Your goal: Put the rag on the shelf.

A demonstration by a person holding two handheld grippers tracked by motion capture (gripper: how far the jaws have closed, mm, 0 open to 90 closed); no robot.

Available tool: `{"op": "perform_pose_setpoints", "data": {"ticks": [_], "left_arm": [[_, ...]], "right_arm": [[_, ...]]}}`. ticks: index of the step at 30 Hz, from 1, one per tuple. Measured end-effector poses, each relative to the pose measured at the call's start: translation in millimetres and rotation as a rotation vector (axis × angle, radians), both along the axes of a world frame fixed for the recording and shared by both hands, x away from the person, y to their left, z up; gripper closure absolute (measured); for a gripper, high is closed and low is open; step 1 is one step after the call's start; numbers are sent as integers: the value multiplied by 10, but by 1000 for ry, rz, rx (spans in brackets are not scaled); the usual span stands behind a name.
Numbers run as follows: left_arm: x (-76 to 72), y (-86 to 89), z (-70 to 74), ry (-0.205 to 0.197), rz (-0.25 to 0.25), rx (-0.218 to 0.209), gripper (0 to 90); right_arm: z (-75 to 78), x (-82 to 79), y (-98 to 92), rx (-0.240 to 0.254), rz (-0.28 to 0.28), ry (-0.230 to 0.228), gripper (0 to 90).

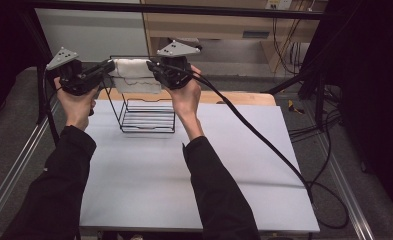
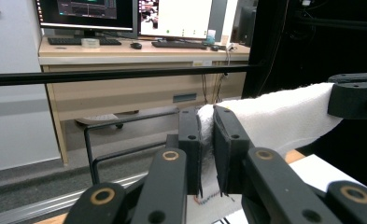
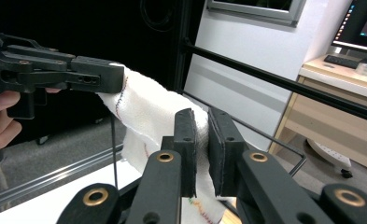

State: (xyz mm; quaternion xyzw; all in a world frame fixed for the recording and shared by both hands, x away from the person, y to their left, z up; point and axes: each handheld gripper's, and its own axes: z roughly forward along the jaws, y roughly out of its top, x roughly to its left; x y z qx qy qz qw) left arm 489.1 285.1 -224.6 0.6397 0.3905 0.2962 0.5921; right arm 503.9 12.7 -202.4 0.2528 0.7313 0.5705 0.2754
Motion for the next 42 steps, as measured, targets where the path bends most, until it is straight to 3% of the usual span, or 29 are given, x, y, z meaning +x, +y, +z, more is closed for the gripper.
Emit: {"op": "perform_pose_setpoints", "data": {"ticks": [7, 16, 19, 23, 29, 33, 37, 42], "left_arm": [[-83, -22, -57, 4, 0, 30, 807], [-147, 36, -143, 51, -16, 41, 765], [-173, 71, -127, 69, -25, 35, 714], [-221, 101, -32, 53, -28, 18, 690], [-185, 48, 120, 49, 15, 34, 770], [-101, -26, 178, 70, 24, 41, 832], [14, -114, 210, 98, 38, 80, 856], [69, -162, 188, 130, 16, 91, 885]], "right_arm": [[-61, -56, -20, -20, 3, 12, 825], [-136, -111, 13, -62, 12, 11, 824], [-162, -122, 30, -77, 12, 7, 824], [-177, -133, 39, -85, 12, 2, 824], [-206, -154, 55, -98, 13, -2, 824], [-233, -156, 41, -92, 17, 1, 823], [-251, -158, 25, -88, 19, 9, 822], [-259, -165, 20, -106, 28, 6, 820]]}}
